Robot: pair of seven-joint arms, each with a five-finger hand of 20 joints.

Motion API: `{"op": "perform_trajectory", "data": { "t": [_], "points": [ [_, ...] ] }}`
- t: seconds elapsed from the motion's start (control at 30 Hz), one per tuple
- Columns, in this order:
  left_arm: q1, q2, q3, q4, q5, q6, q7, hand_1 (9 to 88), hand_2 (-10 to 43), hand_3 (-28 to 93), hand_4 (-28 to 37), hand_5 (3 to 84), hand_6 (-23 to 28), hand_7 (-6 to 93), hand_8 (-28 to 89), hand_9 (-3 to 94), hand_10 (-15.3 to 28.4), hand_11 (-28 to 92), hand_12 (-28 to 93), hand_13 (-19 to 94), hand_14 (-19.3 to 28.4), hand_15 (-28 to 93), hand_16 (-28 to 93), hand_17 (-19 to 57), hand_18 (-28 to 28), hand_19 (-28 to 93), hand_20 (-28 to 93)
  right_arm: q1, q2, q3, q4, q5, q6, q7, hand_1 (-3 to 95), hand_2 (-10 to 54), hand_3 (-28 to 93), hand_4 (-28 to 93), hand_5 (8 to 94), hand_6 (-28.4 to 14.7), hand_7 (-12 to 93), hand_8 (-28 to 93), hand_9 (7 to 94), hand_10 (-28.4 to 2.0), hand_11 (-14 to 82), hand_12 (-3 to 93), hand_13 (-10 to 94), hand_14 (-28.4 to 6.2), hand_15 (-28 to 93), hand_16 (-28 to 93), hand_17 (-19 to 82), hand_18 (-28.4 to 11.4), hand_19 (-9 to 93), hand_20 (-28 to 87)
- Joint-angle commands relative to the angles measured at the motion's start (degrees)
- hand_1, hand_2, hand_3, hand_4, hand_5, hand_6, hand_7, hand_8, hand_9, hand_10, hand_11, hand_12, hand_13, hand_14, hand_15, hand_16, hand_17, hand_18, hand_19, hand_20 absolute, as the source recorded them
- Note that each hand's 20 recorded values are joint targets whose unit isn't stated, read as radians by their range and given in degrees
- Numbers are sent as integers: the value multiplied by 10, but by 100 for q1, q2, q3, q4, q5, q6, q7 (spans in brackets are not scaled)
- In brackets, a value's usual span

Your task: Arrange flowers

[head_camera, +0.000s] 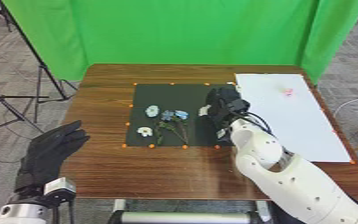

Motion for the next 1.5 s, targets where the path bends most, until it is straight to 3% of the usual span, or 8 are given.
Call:
{"op": "perform_trajectory", "data": {
  "t": [0.03, 0.6, 0.63, 0.87, 1.0, 1.23, 1.4, 1.5],
  "points": [
    [57, -58, -8, -11, 51, -91, -62, 277, 50, 822, -131, 481, 148, 154, -85, 412, 229, 396, 113, 288, 284, 618, -122, -94, 218, 561, 158, 29, 121, 7, -144, -115, -169, 85, 401, -95, 858, -283, 666, 11, 226, -81, 644, -141, 238, 168, 621, -73, 708, 238, 275, -192, 849, 104],
    [207, -26, 25, -57, 16, 23, 31, 277, 50, 823, -130, 480, 148, 154, -84, 412, 229, 397, 113, 288, 284, 617, -122, -94, 218, 561, 158, -17, 641, 327, -522, 82, -613, 503, 379, -95, 870, -283, 634, -5, 205, -142, 611, -163, 225, 165, 600, -101, 738, 206, 254, -213, 842, 126],
    [226, 44, 45, -50, -42, 61, 89, 277, 50, 823, -130, 480, 148, 154, -85, 412, 229, 397, 114, 288, 284, 617, -122, -95, 218, 561, 158, -21, 676, 349, -553, 129, -639, 541, 375, -95, 870, -283, 631, -8, 202, -141, 609, -165, 224, 165, 598, -103, 740, 201, 253, -214, 842, 127],
    [302, 80, 54, -58, -72, 121, 226, 277, 51, 823, -130, 480, 148, 154, -85, 412, 230, 396, 113, 289, 284, 618, -122, -94, 218, 561, 158, -166, 939, 661, -720, 423, -1027, 715, 356, -94, 865, -281, 619, -23, 190, -133, 608, -174, 218, 165, 598, -115, 748, 183, 250, -225, 845, 133],
    [300, 219, 110, -45, -153, 210, 357, 278, 52, 821, -131, 480, 148, 156, -85, 412, 229, 395, 113, 289, 284, 618, -122, -94, 218, 561, 158, -58, 1118, 738, -574, 428, -918, 624, 343, -80, 858, -274, 610, -31, 179, -127, 613, -180, 216, 164, 599, -119, 752, 177, 250, -228, 847, 134],
    [209, 235, 158, -21, -109, 170, 332, 278, 52, 821, -130, 481, 148, 155, -85, 412, 229, 396, 113, 290, 284, 618, -122, -94, 218, 561, 158, 241, 1398, 1134, 121, 446, -1002, 86, 327, -74, 868, -274, 559, -33, 182, -123, 563, -180, 207, 166, 593, -94, 765, 170, 245, -208, 837, 132],
    [163, 380, 248, -5, -197, 239, 424, 277, 52, 821, -130, 481, 148, 155, -85, 412, 229, 396, 114, 288, 284, 617, -122, -95, 218, 561, 158, 541, 1444, 1154, 631, 295, -1139, 186, 321, -75, 872, -281, 509, -32, 184, -125, 519, -185, 183, 163, 597, -86, 799, 156, 242, -196, 829, 137],
    [149, 343, 250, -4, -171, 213, 429, 277, 51, 822, -131, 480, 148, 155, -85, 411, 229, 396, 114, 288, 284, 618, -122, -95, 218, 561, 158, 690, 1370, 1187, 887, 158, -1357, 147, 316, -78, 875, -282, 496, -30, 184, -126, 497, -186, 172, 162, 589, -86, 807, 155, 237, -192, 823, 138]
  ]
}}
